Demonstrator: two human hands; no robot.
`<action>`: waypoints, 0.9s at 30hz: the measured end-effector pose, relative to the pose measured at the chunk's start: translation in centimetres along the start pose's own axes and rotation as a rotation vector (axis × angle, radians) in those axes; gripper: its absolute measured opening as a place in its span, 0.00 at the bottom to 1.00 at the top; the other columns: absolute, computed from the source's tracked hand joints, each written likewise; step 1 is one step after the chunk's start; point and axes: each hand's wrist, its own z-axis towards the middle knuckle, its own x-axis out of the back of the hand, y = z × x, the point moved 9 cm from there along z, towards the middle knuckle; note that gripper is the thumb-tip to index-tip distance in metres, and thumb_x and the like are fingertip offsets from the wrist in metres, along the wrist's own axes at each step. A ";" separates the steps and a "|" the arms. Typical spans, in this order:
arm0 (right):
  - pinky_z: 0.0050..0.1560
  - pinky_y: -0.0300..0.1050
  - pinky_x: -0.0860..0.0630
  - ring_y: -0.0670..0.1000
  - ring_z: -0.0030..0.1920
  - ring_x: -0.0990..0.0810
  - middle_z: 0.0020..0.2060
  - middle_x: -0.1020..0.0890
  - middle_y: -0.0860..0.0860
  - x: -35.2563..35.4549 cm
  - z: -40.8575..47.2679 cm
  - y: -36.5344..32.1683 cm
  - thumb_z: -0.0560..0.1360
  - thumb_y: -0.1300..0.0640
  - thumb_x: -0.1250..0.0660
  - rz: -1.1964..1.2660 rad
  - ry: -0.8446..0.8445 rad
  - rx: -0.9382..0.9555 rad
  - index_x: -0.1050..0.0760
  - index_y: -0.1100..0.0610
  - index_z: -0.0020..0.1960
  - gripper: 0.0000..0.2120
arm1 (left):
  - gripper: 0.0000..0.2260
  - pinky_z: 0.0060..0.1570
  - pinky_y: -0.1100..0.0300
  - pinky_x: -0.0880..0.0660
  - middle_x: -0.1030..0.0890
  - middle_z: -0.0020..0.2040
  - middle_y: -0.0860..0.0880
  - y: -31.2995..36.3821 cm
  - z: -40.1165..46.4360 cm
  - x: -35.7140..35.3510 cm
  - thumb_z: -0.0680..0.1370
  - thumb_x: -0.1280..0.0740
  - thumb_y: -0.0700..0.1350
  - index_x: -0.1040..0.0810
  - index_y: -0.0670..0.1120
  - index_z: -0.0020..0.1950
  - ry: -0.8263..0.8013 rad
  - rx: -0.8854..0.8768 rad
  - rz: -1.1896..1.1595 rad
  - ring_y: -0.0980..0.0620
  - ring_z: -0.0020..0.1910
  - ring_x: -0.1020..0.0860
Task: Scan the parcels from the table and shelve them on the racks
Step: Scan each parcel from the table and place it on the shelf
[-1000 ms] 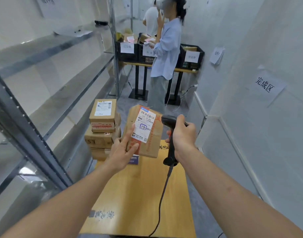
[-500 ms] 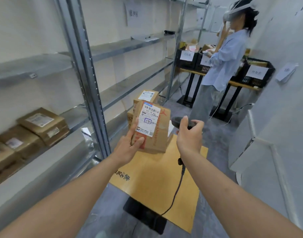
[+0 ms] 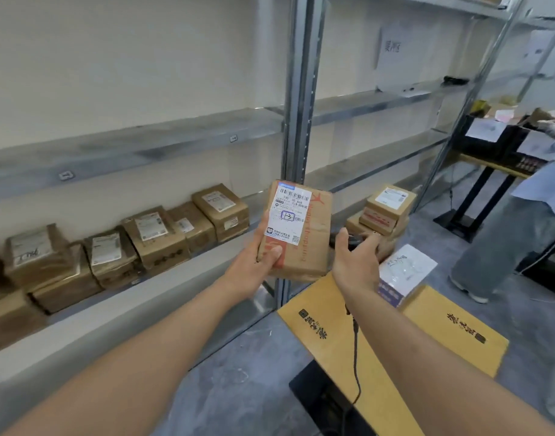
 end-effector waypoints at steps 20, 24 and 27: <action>0.54 0.55 0.25 0.62 0.56 0.19 0.56 0.18 0.55 -30.7 -9.1 -14.0 0.84 0.38 0.42 -0.119 -0.413 0.190 0.39 0.51 0.60 0.17 | 0.31 0.73 0.54 0.33 0.25 0.70 0.64 -17.9 -6.5 26.9 0.80 0.37 0.65 0.53 0.83 0.74 0.413 0.372 0.047 0.54 0.73 0.27; 0.53 0.54 0.28 0.60 0.51 0.22 0.51 0.22 0.54 -36.6 -9.8 -15.6 0.85 0.39 0.42 -0.138 -0.548 0.231 0.41 0.52 0.59 0.17 | 0.29 0.73 0.51 0.33 0.26 0.73 0.63 -20.8 -7.5 30.5 0.85 0.38 0.58 0.52 0.79 0.77 0.505 0.506 0.091 0.50 0.75 0.28; 0.52 0.54 0.27 0.61 0.52 0.19 0.48 0.23 0.51 -41.4 -9.9 -16.8 0.85 0.40 0.41 -0.132 -0.636 0.284 0.37 0.54 0.63 0.18 | 0.29 0.77 0.44 0.35 0.28 0.76 0.61 -23.2 -7.8 32.6 0.82 0.40 0.64 0.53 0.79 0.78 0.554 0.569 0.063 0.46 0.77 0.30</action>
